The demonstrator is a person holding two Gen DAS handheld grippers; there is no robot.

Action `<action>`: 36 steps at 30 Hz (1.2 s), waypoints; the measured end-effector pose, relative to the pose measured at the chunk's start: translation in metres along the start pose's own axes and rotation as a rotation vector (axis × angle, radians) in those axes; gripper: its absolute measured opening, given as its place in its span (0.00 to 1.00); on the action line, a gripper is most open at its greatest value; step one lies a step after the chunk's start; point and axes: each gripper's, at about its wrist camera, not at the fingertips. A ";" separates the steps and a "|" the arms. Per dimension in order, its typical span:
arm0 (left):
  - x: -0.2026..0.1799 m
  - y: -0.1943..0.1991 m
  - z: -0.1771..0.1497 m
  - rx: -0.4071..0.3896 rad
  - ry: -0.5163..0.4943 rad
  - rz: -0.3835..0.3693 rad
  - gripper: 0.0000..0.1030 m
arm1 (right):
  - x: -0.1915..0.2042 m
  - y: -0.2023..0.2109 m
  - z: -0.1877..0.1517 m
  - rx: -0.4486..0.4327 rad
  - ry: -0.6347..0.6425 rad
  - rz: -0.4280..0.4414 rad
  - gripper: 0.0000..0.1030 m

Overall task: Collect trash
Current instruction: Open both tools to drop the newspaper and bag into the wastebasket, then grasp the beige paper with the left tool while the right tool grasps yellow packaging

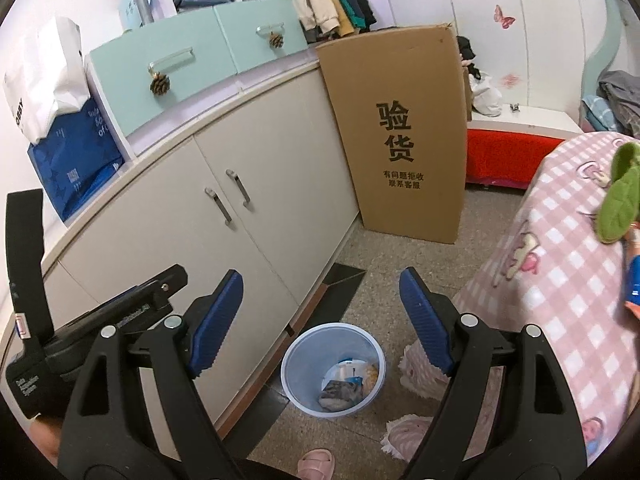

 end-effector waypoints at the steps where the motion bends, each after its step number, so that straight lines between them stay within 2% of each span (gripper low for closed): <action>1: -0.002 0.006 0.001 -0.004 -0.003 -0.010 0.65 | -0.001 0.006 0.002 -0.004 -0.005 -0.002 0.77; 11: -0.032 0.071 0.000 -0.047 -0.024 -0.117 0.65 | -0.016 0.078 0.018 -0.088 -0.038 -0.028 0.78; 17: -0.077 0.111 -0.015 -0.047 -0.087 -0.228 0.67 | -0.054 0.138 0.017 -0.139 -0.085 -0.113 0.79; 21: -0.119 0.131 -0.035 -0.027 -0.167 -0.309 0.70 | -0.090 0.173 0.009 -0.153 -0.124 -0.191 0.79; 25: -0.169 0.146 -0.067 0.026 -0.265 -0.403 0.74 | -0.125 0.202 -0.004 -0.164 -0.161 -0.277 0.80; 31: -0.220 0.154 -0.108 0.094 -0.371 -0.473 0.76 | -0.179 0.236 -0.027 -0.168 -0.259 -0.350 0.81; 36: -0.248 0.151 -0.129 0.134 -0.419 -0.499 0.77 | -0.205 0.250 -0.040 -0.166 -0.308 -0.363 0.81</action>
Point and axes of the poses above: each gripper's, at about its wrist camera, not at the fingertips, and y roughly against the way its jaws point, x to its left, z to its top, and after that the axes turned 7 degrees about -x, right-handed
